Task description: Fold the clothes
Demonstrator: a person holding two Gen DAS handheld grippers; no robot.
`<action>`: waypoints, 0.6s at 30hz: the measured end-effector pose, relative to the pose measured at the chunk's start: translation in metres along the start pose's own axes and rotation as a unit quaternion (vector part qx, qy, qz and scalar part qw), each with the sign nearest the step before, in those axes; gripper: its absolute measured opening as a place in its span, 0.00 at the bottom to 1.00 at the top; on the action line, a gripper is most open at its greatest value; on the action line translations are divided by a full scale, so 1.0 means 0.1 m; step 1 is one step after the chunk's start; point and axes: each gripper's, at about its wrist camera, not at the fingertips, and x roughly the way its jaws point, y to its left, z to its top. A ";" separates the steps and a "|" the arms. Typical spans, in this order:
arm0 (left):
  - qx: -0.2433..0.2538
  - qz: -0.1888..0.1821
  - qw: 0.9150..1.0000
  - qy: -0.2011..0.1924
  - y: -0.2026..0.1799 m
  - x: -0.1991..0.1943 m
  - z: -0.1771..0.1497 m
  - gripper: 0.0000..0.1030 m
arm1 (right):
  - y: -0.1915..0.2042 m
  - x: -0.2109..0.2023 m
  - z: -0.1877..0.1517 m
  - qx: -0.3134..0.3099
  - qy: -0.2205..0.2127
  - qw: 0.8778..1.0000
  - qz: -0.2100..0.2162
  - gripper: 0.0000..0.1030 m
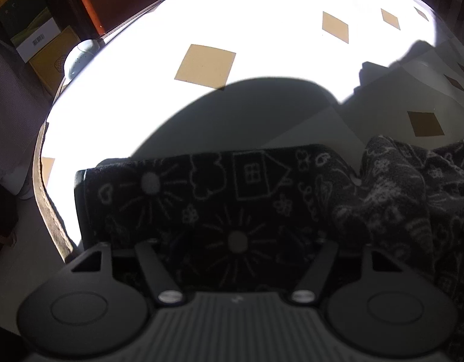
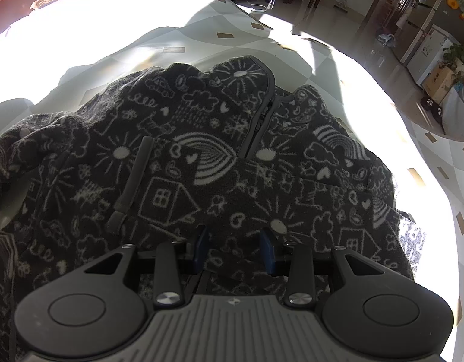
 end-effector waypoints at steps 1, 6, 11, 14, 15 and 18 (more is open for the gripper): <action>0.000 -0.017 1.000 0.002 -0.02 0.00 0.00 0.45 | 0.00 0.00 0.00 -0.001 -0.001 1.000 -0.001 0.35; 0.030 -0.093 0.995 0.006 -0.27 -0.03 -0.03 0.35 | -0.02 -0.04 -0.01 -0.004 -0.009 1.000 -0.011 0.35; 0.046 -0.140 0.989 0.007 -0.46 -0.11 -0.04 0.35 | -0.01 -0.14 0.01 -0.013 -0.030 0.999 -0.003 0.35; 0.060 -0.148 0.987 0.008 -0.53 -0.17 -0.04 0.35 | 0.05 -0.22 0.01 -0.025 -0.045 0.999 0.009 0.35; 0.061 -0.152 0.986 0.010 -0.54 -0.18 -0.04 0.35 | 0.07 -0.25 0.01 -0.029 -0.051 0.998 0.016 0.35; 0.058 -0.167 0.984 0.020 -0.56 -0.20 -0.02 0.35 | 0.17 -0.36 0.02 -0.044 -0.069 0.995 0.049 0.35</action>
